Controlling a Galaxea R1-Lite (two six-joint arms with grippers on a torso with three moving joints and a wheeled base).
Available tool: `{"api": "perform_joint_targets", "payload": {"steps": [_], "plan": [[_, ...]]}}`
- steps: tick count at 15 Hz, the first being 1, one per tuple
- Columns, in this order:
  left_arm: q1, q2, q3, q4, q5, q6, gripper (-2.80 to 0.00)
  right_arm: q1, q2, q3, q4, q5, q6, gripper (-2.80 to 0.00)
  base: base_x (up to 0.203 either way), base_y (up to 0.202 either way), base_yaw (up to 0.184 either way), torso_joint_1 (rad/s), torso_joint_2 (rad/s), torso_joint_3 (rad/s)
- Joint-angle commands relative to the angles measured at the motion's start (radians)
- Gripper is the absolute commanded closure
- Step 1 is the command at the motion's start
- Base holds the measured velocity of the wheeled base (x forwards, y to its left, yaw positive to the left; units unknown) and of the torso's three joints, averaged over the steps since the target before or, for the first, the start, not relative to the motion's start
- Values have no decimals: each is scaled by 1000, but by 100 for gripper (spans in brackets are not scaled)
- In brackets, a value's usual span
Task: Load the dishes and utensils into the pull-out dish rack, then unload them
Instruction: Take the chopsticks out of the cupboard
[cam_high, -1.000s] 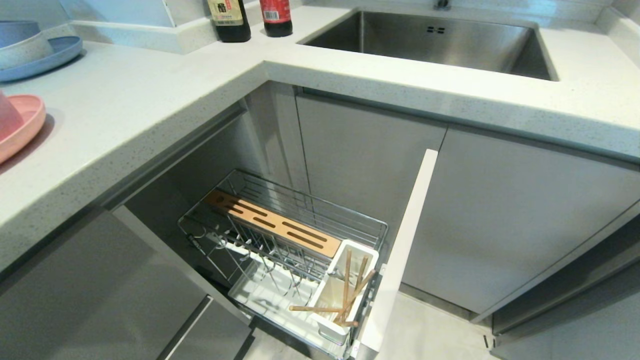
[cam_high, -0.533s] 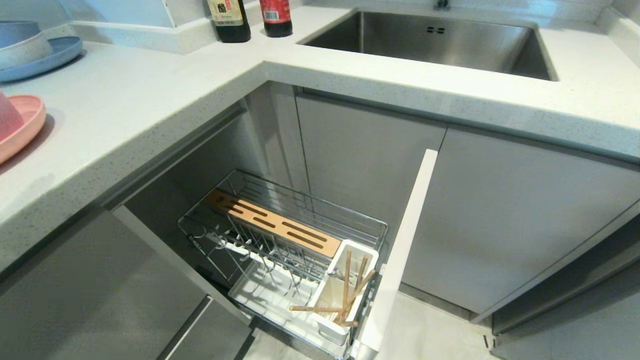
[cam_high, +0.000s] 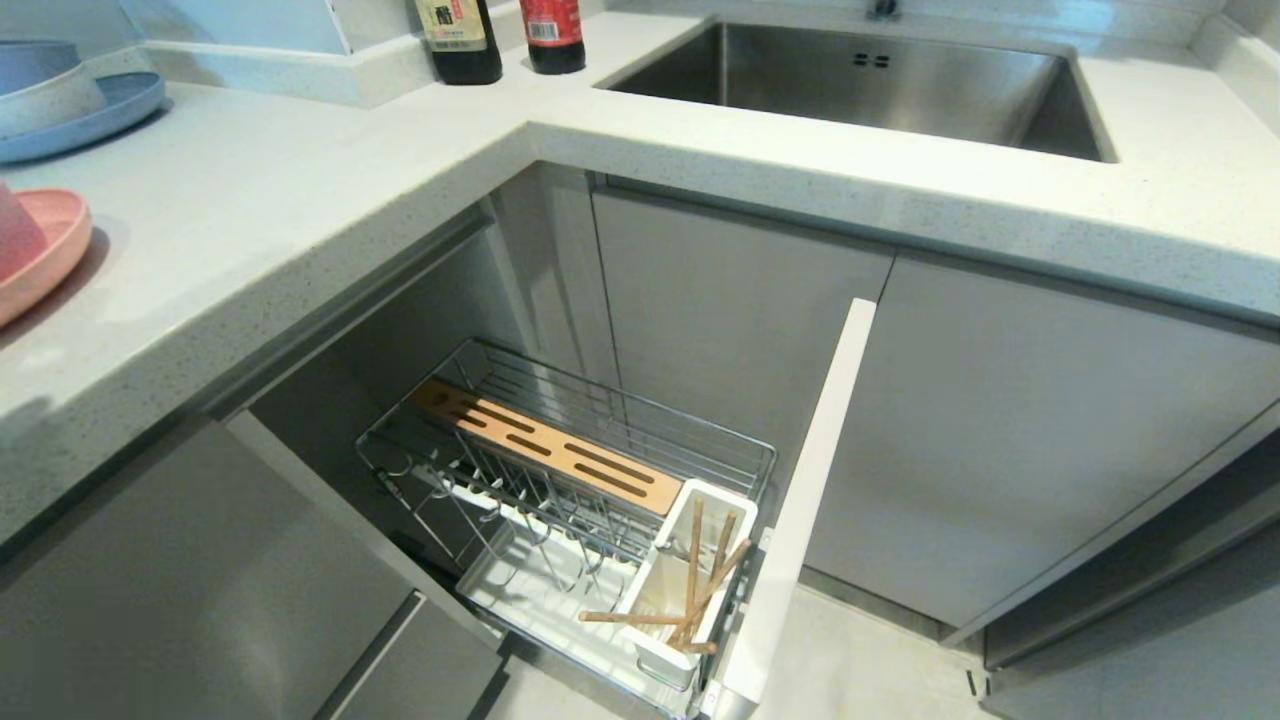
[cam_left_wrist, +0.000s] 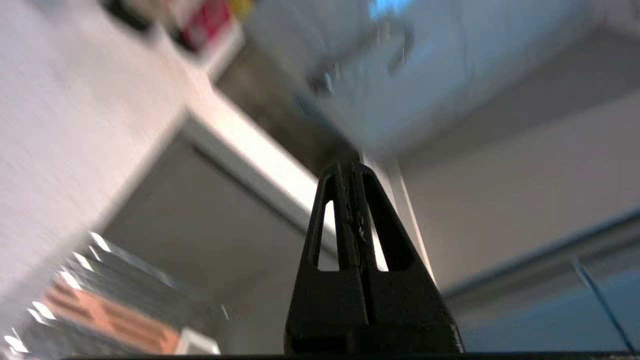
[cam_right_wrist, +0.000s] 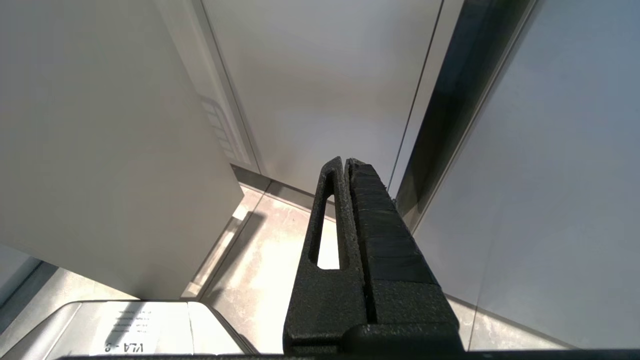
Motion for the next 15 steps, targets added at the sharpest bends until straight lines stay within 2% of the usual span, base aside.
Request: {"api": "perform_joint_targets", "payload": {"steps": [1, 3, 5, 7, 8, 10, 15], "plan": [[-161, 108, 8, 40, 10, -5, 0, 0, 0, 2, -1, -1, 0, 0, 0, 0, 0, 0, 0, 0], [-324, 171, 23, 71, 86, 7, 0, 0, 0, 2, -1, -1, 0, 0, 0, 0, 0, 0, 0, 0], [-491, 234, 59, 94, 212, 48, 0, 0, 0, 2, -1, -1, 0, 0, 0, 0, 0, 0, 0, 0], [-605, 320, 98, 129, 303, 87, 0, 0, 0, 2, 0, 1, 0, 0, 0, 0, 0, 0, 0, 0], [-644, 356, 114, 159, 326, 104, 0, 0, 0, 1, -1, -1, 0, 0, 0, 0, 0, 0, 0, 0], [-676, 429, 114, 274, 351, 117, 0, 0, 0, 2, 0, -1, 0, 0, 0, 0, 0, 0, 0, 0], [-722, 608, -1, 693, 369, 121, 0, 0, 0, 2, -1, -1, 0, 0, 0, 0, 0, 0, 0, 0]]}}
